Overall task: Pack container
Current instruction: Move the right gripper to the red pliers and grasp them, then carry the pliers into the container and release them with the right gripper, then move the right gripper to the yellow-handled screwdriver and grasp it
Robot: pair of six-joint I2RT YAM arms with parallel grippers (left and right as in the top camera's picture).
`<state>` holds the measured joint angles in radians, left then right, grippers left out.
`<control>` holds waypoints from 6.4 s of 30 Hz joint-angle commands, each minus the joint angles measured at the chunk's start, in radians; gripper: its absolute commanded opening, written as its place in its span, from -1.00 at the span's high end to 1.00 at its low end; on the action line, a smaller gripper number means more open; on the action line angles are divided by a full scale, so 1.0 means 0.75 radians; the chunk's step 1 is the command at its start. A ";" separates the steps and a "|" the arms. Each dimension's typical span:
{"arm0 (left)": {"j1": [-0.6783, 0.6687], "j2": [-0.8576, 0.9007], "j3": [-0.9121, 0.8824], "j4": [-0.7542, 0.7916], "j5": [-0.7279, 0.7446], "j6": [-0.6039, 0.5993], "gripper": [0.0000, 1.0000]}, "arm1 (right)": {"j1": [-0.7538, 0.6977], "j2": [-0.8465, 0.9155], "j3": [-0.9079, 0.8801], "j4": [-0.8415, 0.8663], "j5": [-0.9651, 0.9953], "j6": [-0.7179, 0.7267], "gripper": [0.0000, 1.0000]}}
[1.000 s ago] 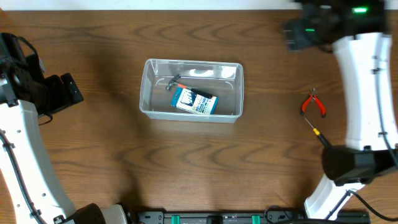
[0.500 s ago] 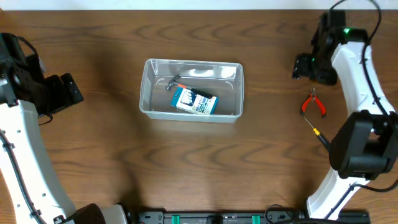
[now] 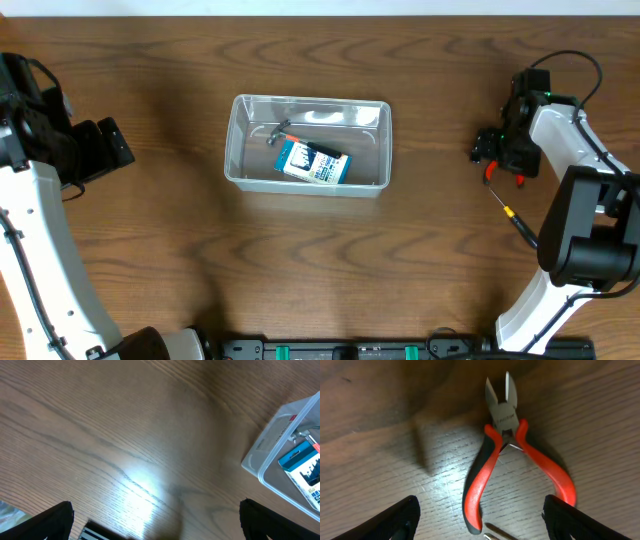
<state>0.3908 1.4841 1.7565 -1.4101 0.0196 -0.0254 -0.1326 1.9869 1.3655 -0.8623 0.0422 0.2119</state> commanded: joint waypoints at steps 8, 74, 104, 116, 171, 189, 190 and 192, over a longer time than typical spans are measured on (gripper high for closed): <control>0.005 0.001 -0.008 -0.029 -0.005 0.008 -0.96 | -0.001 -0.006 -0.055 0.077 0.003 -0.015 -0.64; 0.005 0.001 -0.008 -0.028 -0.005 0.007 -0.96 | 0.812 -0.184 0.532 0.004 -0.012 -0.710 0.97; 0.005 0.001 -0.008 -0.028 -0.005 0.007 -0.96 | 0.927 0.191 0.571 -0.063 -0.126 -0.708 0.50; 0.005 0.001 -0.008 -0.027 -0.005 0.007 -0.96 | 0.586 -0.298 0.661 -0.229 0.004 -0.407 -0.53; 0.005 0.001 -0.008 -0.024 -0.005 -0.028 -0.96 | -0.229 -0.585 -0.398 -0.157 -0.076 -1.023 -0.80; 0.005 0.001 -0.008 -0.024 -0.005 -0.028 -0.96 | -0.229 -0.253 -0.429 -0.065 0.114 -1.012 -0.68; 0.005 0.001 -0.008 -0.024 -0.005 -0.028 -0.96 | -0.229 -0.252 -0.442 -0.056 0.130 -1.004 -0.67; 0.005 0.001 -0.008 -0.024 -0.005 -0.028 -0.96 | -0.229 -0.251 -0.480 -0.033 0.154 -0.996 -0.63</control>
<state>0.3912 1.4841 1.7561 -1.4281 0.0196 -0.0334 -0.2989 1.7855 1.0409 -0.8963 0.0933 -0.5411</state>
